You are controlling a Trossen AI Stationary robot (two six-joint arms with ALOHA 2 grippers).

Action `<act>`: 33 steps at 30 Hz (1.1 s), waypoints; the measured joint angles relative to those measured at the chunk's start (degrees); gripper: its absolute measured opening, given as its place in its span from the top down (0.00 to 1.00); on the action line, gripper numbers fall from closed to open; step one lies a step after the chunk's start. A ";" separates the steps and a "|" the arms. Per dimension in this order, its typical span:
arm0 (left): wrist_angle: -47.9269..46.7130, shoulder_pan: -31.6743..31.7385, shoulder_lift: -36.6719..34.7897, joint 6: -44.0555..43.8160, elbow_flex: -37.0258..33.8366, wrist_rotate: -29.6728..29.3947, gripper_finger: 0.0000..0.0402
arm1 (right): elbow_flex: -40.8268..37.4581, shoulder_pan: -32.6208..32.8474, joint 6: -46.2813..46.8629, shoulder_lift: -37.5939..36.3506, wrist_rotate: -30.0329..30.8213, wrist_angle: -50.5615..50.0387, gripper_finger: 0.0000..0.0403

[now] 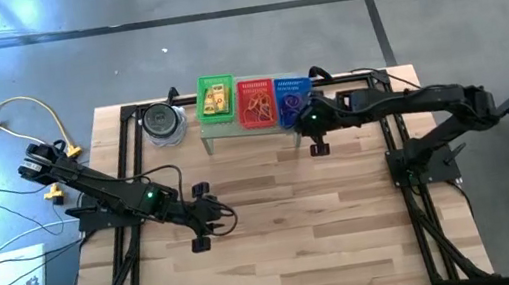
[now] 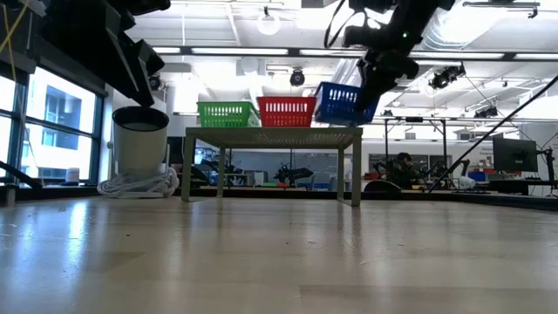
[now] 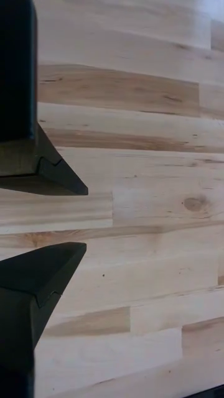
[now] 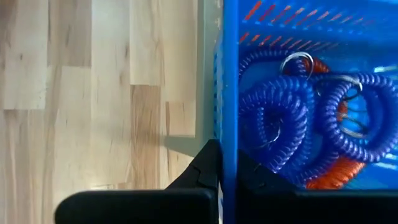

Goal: Pick & Place Office Desk Supplies
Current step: Put the blue bin on the shelf

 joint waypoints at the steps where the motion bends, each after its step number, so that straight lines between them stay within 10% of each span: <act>1: -0.03 0.00 0.00 0.00 0.00 0.00 0.68 | 0.00 -0.21 0.04 0.44 0.00 0.05 1.00; 33: -0.61 -3.02 0.00 0.70 0.00 -0.22 0.68 | 0.00 -0.19 1.29 2.59 -1.05 6.53 1.00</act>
